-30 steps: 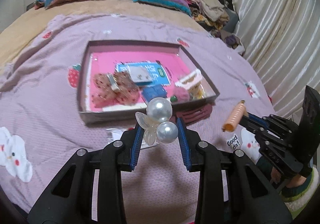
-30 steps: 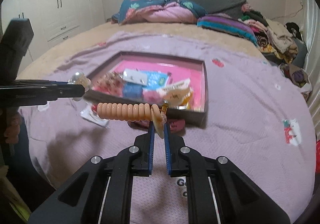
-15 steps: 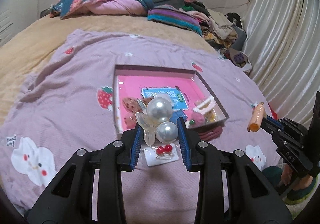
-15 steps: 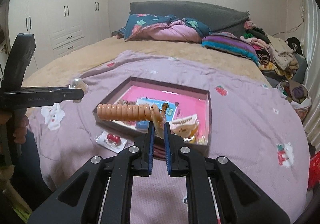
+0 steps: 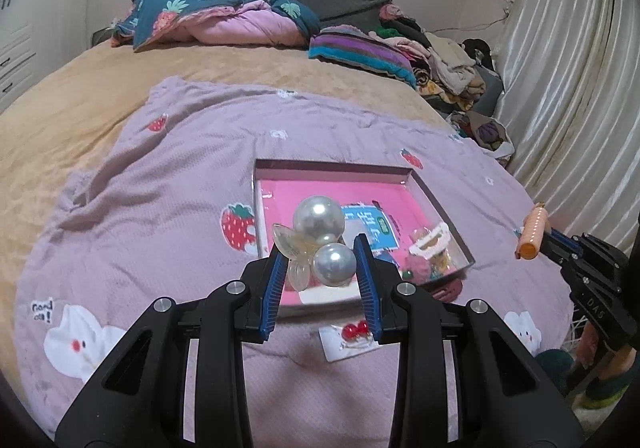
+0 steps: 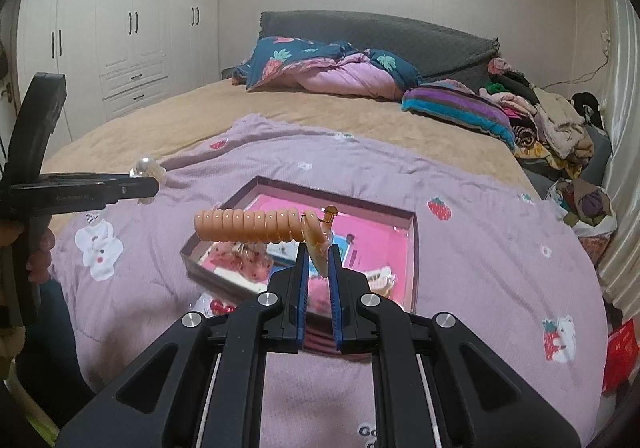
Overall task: Organize jewelry
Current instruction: 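Carry the pearl clip and coil tie into the box and release both, then withdraw both tools from the box toward the remaining items, then grasp the red cherry earring card with the left tool while the right grasps the maroon claw clip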
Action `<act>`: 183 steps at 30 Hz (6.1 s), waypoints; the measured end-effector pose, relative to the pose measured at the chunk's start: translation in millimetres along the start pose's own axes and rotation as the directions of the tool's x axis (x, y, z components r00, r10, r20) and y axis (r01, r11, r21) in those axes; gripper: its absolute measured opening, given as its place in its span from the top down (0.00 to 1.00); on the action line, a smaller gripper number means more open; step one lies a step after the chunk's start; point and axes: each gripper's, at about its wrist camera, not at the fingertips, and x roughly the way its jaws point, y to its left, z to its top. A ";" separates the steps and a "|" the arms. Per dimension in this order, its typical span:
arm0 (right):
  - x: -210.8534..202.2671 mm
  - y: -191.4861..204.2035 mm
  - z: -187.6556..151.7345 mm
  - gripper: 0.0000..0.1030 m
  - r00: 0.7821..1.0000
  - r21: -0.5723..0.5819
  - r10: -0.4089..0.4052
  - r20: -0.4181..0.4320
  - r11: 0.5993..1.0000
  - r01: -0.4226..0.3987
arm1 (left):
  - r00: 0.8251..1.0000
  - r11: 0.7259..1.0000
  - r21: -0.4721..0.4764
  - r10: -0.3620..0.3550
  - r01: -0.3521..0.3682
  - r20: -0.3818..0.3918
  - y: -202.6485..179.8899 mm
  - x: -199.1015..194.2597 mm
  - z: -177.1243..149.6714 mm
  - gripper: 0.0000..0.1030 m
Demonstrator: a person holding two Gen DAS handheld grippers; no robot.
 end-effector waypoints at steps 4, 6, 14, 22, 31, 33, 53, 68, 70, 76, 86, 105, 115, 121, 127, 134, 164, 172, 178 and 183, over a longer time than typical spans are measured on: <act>5.1 -3.8 11.1 0.91 1.000 -0.010 -0.016 0.012 1.000 0.016 | 1.000 1.000 0.001 -0.001 0.001 0.000 1.4 5.7 6.0 0.75; 8.2 -6.8 15.0 0.91 1.000 -0.008 -0.021 0.015 1.000 0.021 | 1.000 1.000 0.002 -0.003 0.003 -0.001 0.9 9.8 9.3 0.75; 26.7 -29.7 28.3 0.91 0.999 0.023 -0.052 0.011 0.998 0.052 | 1.000 1.000 0.012 -0.015 0.015 -0.014 -6.3 27.5 18.6 0.75; 47.2 -57.0 28.4 0.91 0.996 0.065 -0.084 -0.018 0.994 0.085 | 0.999 0.999 0.031 -0.024 0.026 -0.048 -18.8 52.4 20.7 0.75; 86.8 -82.1 13.7 0.91 0.989 0.101 -0.107 -0.100 0.988 0.117 | 0.993 0.998 0.048 -0.022 0.028 -0.116 -26.3 87.3 12.2 0.75; 99.0 -85.5 10.4 0.91 0.987 0.103 -0.106 -0.122 0.988 0.119 | 0.991 0.998 0.052 -0.022 0.029 -0.134 -27.4 95.3 9.1 0.75; 168.5 -88.0 -19.3 0.88 0.953 0.111 -0.106 -0.284 0.984 0.142 | 0.976 0.999 0.041 -0.022 0.031 -0.218 -20.5 132.9 -11.9 0.75; 103.3 -89.4 -9.6 0.35 0.981 0.202 -0.092 -0.168 0.971 0.126 | 0.986 0.999 0.022 -0.021 0.025 -0.168 -22.0 104.2 -4.7 0.68; 90.1 -87.6 -7.1 0.29 0.985 0.208 -0.094 -0.145 0.970 0.124 | 0.988 0.999 0.017 -0.026 0.029 -0.153 -22.6 96.5 -3.0 0.64; 53.0 -82.0 -1.8 0.16 0.991 0.231 -0.109 -0.079 0.965 0.125 | 0.995 0.999 -0.002 -0.036 0.036 -0.098 -23.1 68.1 3.6 0.41; 0.4 -74.2 2.2 0.13 0.992 0.243 -0.129 0.002 0.962 0.125 | 0.999 0.999 -0.031 -0.036 0.035 -0.021 -22.7 24.4 6.2 0.19; -52.5 -47.9 -10.6 0.13 0.992 0.233 -0.112 0.058 0.968 0.095 | 0.999 0.999 -0.029 -0.019 0.020 0.031 -23.2 -25.0 -16.4 0.09; -61.3 -40.3 -27.5 0.13 0.993 0.248 -0.114 0.042 0.963 0.100 | 1.000 1.000 -0.024 -0.002 0.002 0.014 -18.4 -32.6 -36.4 0.09; -60.6 -37.1 -39.5 0.13 0.992 0.256 -0.124 0.020 0.960 0.115 | 1.000 1.000 -0.013 0.006 -0.006 -0.006 -19.0 -29.6 -48.0 0.09; -53.6 -37.6 -53.1 0.13 0.992 0.277 -0.130 -0.012 0.952 0.128 | 0.999 1.000 -0.010 0.015 -0.015 -0.032 -16.6 -23.4 -59.6 0.09; -31.9 -45.1 -73.2 0.13 0.989 0.331 -0.125 -0.073 0.933 0.142 | 0.997 1.000 -0.014 0.026 -0.028 -0.077 -12.6 -6.8 -73.4 0.09; 95.6 -68.9 -114.2 0.37 0.966 0.515 0.058 -0.253 0.853 0.083 | 0.967 1.000 0.001 0.012 -0.012 -0.253 -27.3 102.1 -104.1 0.09; 118.2 -68.7 -116.2 0.57 0.960 0.541 0.116 -0.255 0.840 0.042 | 0.964 0.999 0.027 0.047 -0.042 -0.262 -37.7 118.9 -104.3 0.09; 123.8 -68.3 -113.0 0.72 0.961 0.542 0.137 -0.239 0.840 0.015 | 0.962 0.994 0.069 0.095 -0.080 -0.256 -44.1 127.1 -105.3 0.09; 117.8 -67.3 -109.8 0.83 0.968 0.539 0.153 -0.198 0.842 -0.023 | 0.960 0.990 0.101 0.121 -0.099 -0.251 -43.6 128.8 -107.1 0.19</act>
